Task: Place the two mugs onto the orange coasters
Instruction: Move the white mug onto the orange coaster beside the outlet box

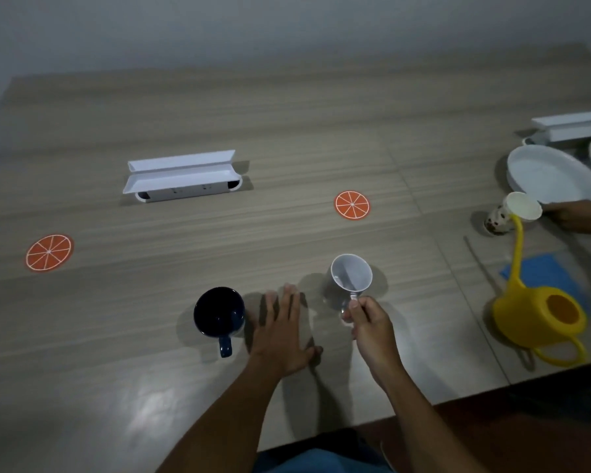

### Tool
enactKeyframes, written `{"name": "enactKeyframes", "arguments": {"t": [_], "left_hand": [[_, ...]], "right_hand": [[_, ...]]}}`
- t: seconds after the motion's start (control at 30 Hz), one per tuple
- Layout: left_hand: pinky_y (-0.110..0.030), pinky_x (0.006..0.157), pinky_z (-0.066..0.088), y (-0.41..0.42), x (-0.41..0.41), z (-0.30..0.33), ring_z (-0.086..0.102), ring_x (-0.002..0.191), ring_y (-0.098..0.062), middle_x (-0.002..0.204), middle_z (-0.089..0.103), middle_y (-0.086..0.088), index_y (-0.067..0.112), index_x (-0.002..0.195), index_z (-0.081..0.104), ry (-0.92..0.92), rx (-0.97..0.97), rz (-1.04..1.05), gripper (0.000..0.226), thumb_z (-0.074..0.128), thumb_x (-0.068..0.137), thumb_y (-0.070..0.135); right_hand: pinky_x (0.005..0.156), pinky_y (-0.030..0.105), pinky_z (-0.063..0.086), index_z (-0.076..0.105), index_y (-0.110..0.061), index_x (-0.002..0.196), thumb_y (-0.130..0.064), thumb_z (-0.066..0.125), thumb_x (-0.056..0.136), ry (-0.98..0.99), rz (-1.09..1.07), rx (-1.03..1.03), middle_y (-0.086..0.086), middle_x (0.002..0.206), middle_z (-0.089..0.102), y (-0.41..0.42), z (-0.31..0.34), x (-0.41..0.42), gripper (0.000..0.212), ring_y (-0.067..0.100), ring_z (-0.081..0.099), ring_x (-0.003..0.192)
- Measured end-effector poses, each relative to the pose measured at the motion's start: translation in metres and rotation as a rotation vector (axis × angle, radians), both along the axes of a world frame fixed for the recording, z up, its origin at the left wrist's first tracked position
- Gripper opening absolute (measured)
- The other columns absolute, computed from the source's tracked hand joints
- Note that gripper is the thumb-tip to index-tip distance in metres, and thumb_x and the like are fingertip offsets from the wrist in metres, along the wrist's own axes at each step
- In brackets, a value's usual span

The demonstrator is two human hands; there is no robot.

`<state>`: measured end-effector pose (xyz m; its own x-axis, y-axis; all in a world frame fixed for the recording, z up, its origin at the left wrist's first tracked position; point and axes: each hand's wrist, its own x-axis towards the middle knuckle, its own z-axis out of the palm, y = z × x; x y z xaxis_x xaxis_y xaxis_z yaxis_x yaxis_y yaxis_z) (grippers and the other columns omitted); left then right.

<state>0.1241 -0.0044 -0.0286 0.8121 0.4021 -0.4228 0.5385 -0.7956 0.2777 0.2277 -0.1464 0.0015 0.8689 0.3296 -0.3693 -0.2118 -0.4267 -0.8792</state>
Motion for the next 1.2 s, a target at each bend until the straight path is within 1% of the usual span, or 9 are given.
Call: {"name": "enactKeyframes", "arguments": {"t": [0.17,0.3,0.43,0.57,0.67,0.9,1.03,1.1,1.2], "left_hand": [[-0.079,0.106,-0.005,0.026,0.037,-0.002,-0.027,0.146,-0.039,0.16,-0.034,0.001,0.027,0.152,-0.023,0.078,-0.034,-0.056,0.148,0.071,0.051,0.081],[-0.081,0.103,-0.013,0.042,0.059,-0.006,-0.037,0.14,-0.041,0.153,-0.045,0.002,0.034,0.146,-0.033,0.191,-0.065,-0.103,0.16,0.078,0.039,0.08],[-0.078,0.1,-0.018,0.045,0.064,-0.012,-0.044,0.135,-0.039,0.149,-0.051,0.005,0.038,0.14,-0.04,0.241,-0.102,-0.087,0.163,0.079,0.037,0.079],[-0.078,0.098,-0.023,0.049,0.067,-0.016,-0.048,0.133,-0.037,0.148,-0.053,0.006,0.04,0.14,-0.04,0.261,-0.179,-0.065,0.165,0.081,0.034,0.078],[-0.076,0.097,-0.027,0.052,0.069,-0.017,-0.05,0.131,-0.036,0.147,-0.054,0.009,0.042,0.141,-0.038,0.257,-0.214,-0.048,0.165,0.082,0.034,0.076],[-0.075,0.098,-0.028,0.053,0.072,-0.014,-0.051,0.131,-0.035,0.148,-0.053,0.009,0.042,0.143,-0.036,0.27,-0.231,-0.04,0.164,0.085,0.036,0.072],[-0.073,0.097,-0.031,0.054,0.072,-0.013,-0.053,0.13,-0.033,0.147,-0.054,0.01,0.042,0.142,-0.036,0.277,-0.241,-0.042,0.164,0.085,0.036,0.073],[-0.073,0.097,-0.031,0.054,0.072,-0.013,-0.053,0.129,-0.033,0.147,-0.053,0.01,0.042,0.142,-0.036,0.269,-0.245,-0.038,0.163,0.085,0.036,0.073],[-0.071,0.096,-0.032,0.053,0.071,-0.012,-0.054,0.128,-0.032,0.147,-0.054,0.01,0.042,0.142,-0.036,0.266,-0.234,-0.035,0.164,0.085,0.036,0.073]], "right_hand": [[0.067,0.038,0.052,0.066,-0.011,0.09,-0.021,0.054,0.101,-0.025,-0.026,0.034,0.005,0.083,0.074,0.008,0.001,0.032,0.019,0.021,0.066,0.079],[0.074,0.042,0.057,0.066,-0.01,0.092,-0.022,0.055,0.101,-0.039,-0.021,0.052,0.011,0.091,0.074,0.025,0.0,0.068,0.019,0.027,0.069,0.085],[0.076,0.043,0.057,0.065,-0.009,0.091,-0.02,0.054,0.101,-0.068,-0.026,0.084,0.012,0.095,0.075,0.05,-0.002,0.11,0.019,0.029,0.069,0.094],[0.071,0.033,0.054,0.065,-0.017,0.084,-0.018,0.054,0.101,-0.1,-0.052,0.123,0.004,0.091,0.073,0.073,-0.005,0.151,0.02,0.019,0.066,0.086],[0.069,0.031,0.052,0.063,-0.025,0.079,-0.02,0.053,0.102,-0.105,-0.074,0.123,0.001,0.087,0.071,0.091,-0.008,0.181,0.025,0.015,0.062,0.079],[0.07,0.038,0.053,0.062,-0.029,0.077,-0.024,0.053,0.1,-0.092,-0.146,0.09,0.016,0.098,0.075,0.112,-0.028,0.216,0.025,0.016,0.064,0.08],[0.061,0.024,0.053,0.06,-0.028,0.078,-0.021,0.054,0.1,-0.118,-0.153,0.086,0.017,0.099,0.074,0.113,-0.033,0.216,0.024,0.015,0.065,0.081],[0.062,0.031,0.057,0.061,-0.029,0.078,-0.024,0.054,0.099,-0.133,-0.16,0.075,0.008,0.093,0.074,0.113,-0.034,0.215,0.023,0.017,0.065,0.081],[0.078,0.053,0.058,0.062,-0.034,0.076,-0.033,0.053,0.095,-0.148,-0.154,0.035,0.0,0.085,0.073,0.108,-0.037,0.214,0.021,0.016,0.065,0.078]]}}
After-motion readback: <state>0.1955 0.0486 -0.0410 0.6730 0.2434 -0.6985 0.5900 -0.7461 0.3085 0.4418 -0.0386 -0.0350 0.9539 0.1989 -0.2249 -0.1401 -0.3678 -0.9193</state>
